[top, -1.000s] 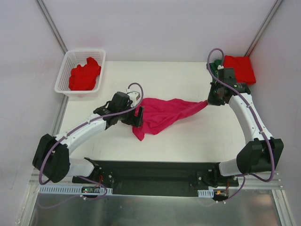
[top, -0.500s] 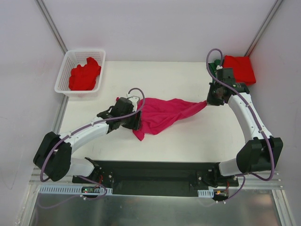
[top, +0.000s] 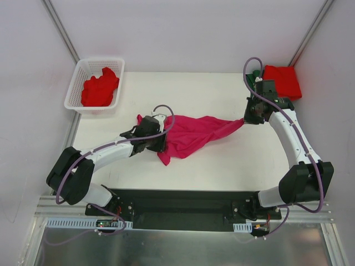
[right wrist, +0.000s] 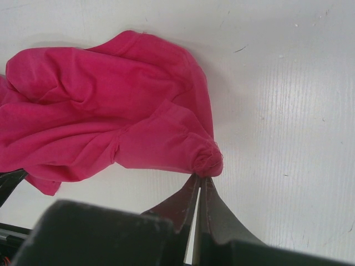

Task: Fold and stack the t-shirts
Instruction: Flatten out the tshirt

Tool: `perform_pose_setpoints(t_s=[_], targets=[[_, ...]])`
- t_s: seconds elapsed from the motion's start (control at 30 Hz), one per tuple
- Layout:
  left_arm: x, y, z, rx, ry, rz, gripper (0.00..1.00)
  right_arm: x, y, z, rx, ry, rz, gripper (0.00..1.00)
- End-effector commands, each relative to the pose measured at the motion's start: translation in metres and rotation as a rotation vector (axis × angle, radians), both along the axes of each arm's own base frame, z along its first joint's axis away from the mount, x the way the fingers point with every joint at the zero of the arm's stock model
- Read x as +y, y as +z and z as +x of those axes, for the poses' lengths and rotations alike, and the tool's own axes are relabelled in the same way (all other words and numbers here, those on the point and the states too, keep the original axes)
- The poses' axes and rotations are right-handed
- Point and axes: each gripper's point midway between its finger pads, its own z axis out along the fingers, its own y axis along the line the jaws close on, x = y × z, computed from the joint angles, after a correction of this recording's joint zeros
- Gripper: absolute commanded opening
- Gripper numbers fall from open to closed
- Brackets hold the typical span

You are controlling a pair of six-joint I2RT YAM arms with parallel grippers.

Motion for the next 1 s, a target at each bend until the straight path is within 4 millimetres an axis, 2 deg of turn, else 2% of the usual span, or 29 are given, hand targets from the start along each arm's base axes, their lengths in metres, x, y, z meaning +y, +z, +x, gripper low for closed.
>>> perform_pose_setpoints(t_s=[0.0,0.03,0.1,0.27,0.4,0.5,0.53,0.6,0.63,0.77,0.97], targets=[[-0.004,0.002,0.012,-0.056,-0.003,0.017,0.26,0.003,0.016,0.006,-0.045,0.017,0.002,0.01],[-0.003,0.002,0.014,-0.059,-0.002,0.023,0.15,0.003,0.016,0.006,-0.043,0.018,0.001,0.01],[-0.003,0.002,0.016,-0.063,-0.004,0.031,0.0,0.003,0.016,0.005,-0.04,0.02,-0.002,0.01],[-0.004,0.011,0.019,-0.09,-0.005,0.026,0.0,0.004,0.016,0.006,-0.038,0.021,0.004,0.01],[0.001,0.028,0.015,-0.098,-0.008,0.03,0.0,0.005,0.016,0.007,-0.041,0.023,0.008,0.01],[0.011,0.049,0.009,-0.115,0.005,0.047,0.0,0.006,0.016,0.008,-0.039,0.023,0.011,0.01],[0.013,0.063,0.008,-0.141,0.009,0.031,0.0,0.007,0.016,0.009,-0.04,0.024,0.012,0.01],[0.024,0.07,0.002,-0.134,0.023,0.062,0.0,0.01,0.014,0.011,-0.035,0.031,0.019,0.01],[0.026,0.083,0.001,-0.154,0.021,0.06,0.0,0.011,0.015,0.011,-0.036,0.034,0.02,0.01],[0.041,0.099,-0.004,-0.161,0.042,0.093,0.0,0.016,0.014,0.014,-0.036,0.044,0.023,0.01],[0.055,0.126,-0.001,-0.214,0.061,0.109,0.0,0.015,0.015,0.014,-0.044,0.036,0.011,0.01]])
